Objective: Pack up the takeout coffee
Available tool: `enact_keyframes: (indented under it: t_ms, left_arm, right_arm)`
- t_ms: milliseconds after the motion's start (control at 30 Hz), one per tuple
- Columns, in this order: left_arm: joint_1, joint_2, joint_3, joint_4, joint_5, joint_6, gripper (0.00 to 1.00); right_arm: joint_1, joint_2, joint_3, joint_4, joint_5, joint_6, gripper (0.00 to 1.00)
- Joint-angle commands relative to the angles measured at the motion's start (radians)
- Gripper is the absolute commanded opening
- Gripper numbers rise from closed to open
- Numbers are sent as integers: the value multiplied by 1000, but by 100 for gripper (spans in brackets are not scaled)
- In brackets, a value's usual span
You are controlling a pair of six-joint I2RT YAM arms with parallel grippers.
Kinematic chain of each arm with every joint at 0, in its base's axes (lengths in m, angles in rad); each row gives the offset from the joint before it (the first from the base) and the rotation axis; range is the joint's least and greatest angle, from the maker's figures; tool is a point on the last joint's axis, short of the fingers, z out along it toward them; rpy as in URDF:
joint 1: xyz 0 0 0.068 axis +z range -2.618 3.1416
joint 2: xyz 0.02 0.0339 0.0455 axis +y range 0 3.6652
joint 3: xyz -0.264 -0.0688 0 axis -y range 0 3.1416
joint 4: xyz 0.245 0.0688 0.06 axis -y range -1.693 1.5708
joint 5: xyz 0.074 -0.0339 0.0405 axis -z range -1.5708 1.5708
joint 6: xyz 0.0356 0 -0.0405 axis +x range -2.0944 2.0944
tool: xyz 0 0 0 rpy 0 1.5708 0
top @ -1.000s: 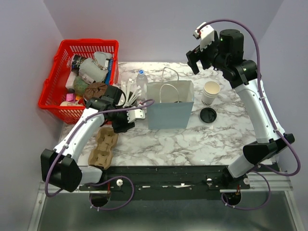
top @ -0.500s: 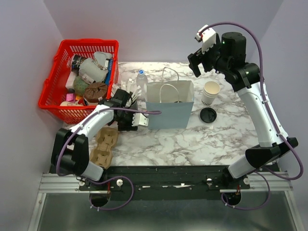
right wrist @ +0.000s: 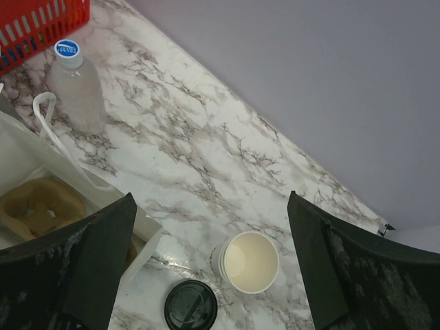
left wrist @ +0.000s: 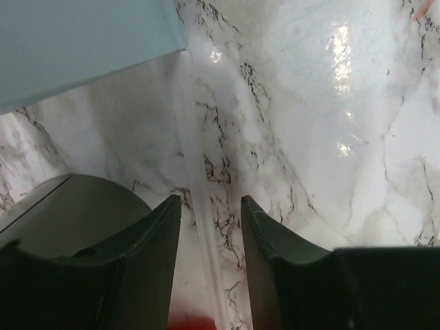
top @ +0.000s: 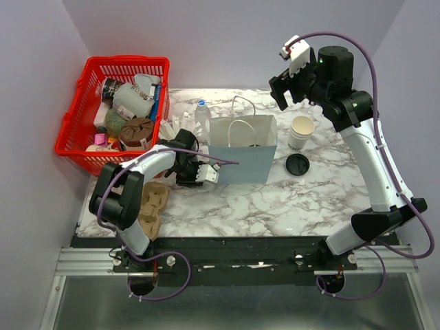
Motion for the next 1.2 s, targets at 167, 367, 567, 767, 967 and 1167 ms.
enact_keyframes:
  t_ms: [167,367,567,767,967,1167]
  left_arm:
    - [-28,71,5,34,-35,34,38]
    - [-43,93,-1,43,-59,10,18]
    - [-46,30,-5,-72,-17,-22,0]
    - [-51,-206,10,-272,157,-94,0]
    - [-63,-379,270,-393,413,-284,0]
    - [-64,-413,634,-179,497,-615,0]
  right_arm:
    - [-5,-14,-1,-7,22,-5,100]
    - [-5,-13,-3,-7,17,-4,100]
    - [-5,-23,-6,-15,23,-13,100]
    - [-5,-27,-29,-62,2,-10,100]
    - [-8,-13,-17,-67,23,5,100]
    - [-19,29,31,-64,34,51,100]
